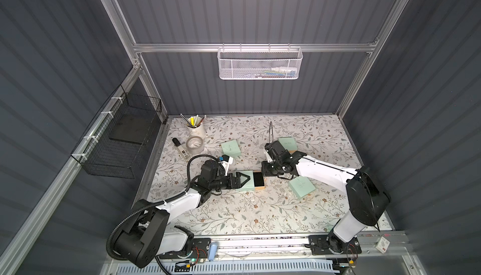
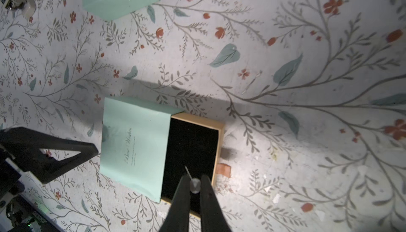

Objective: Take out the earrings from the drawer-style jewelry box
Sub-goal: Pick up the earring from the drawer, then place the earring at the center of the board.

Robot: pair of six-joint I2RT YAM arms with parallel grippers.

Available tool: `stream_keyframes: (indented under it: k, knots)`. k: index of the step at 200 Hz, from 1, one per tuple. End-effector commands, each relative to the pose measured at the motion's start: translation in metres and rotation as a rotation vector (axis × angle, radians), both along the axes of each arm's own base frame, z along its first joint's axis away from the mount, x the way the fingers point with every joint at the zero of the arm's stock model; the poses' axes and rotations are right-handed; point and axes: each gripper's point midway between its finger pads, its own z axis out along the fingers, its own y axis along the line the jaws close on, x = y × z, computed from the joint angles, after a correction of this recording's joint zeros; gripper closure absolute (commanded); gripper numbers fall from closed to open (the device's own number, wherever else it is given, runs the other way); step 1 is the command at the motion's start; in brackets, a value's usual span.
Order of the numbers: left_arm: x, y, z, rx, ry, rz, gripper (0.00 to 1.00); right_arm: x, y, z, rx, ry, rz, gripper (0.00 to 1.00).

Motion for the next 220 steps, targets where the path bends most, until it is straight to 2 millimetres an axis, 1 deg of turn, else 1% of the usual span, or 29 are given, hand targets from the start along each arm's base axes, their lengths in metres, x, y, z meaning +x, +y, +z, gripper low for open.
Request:
stream_keyframes:
  k: [1, 25, 55, 64, 82, 115, 168, 220]
  knots:
    - [0.002, -0.003, 0.018, -0.036, -0.034, -0.01, 0.0, 0.025, -0.005, 0.011, 0.036, -0.047, -0.033, 0.87]
    - [0.001, -0.002, 0.018, -0.035, -0.029, -0.006, 0.0, 0.046, -0.014, 0.015, 0.051, -0.056, -0.073, 0.86]
    - [0.0, 0.001, 0.022, -0.032, -0.043, 0.003, 0.0, 0.068, -0.024, 0.01, 0.054, -0.054, -0.105, 0.86]
    - [0.0, 0.002, 0.024, -0.03, -0.047, 0.005, 0.0, 0.073, -0.026, 0.006, 0.045, -0.049, -0.109, 0.86]
    - [0.0, 0.003, 0.026, -0.025, -0.057, 0.012, 0.0, 0.082, -0.026, -0.001, 0.042, -0.037, -0.114, 0.86]
    - [-0.001, 0.005, 0.025, -0.022, -0.054, 0.019, 0.0, 0.096, -0.021, -0.011, 0.039, -0.025, -0.11, 0.86]
    - [-0.001, 0.006, 0.025, -0.02, -0.056, 0.025, 0.0, 0.111, -0.017, -0.032, 0.03, 0.014, -0.109, 0.86]
    - [-0.001, 0.007, 0.025, -0.013, -0.058, 0.03, 0.0, 0.115, -0.015, -0.047, 0.011, 0.044, -0.104, 0.86]
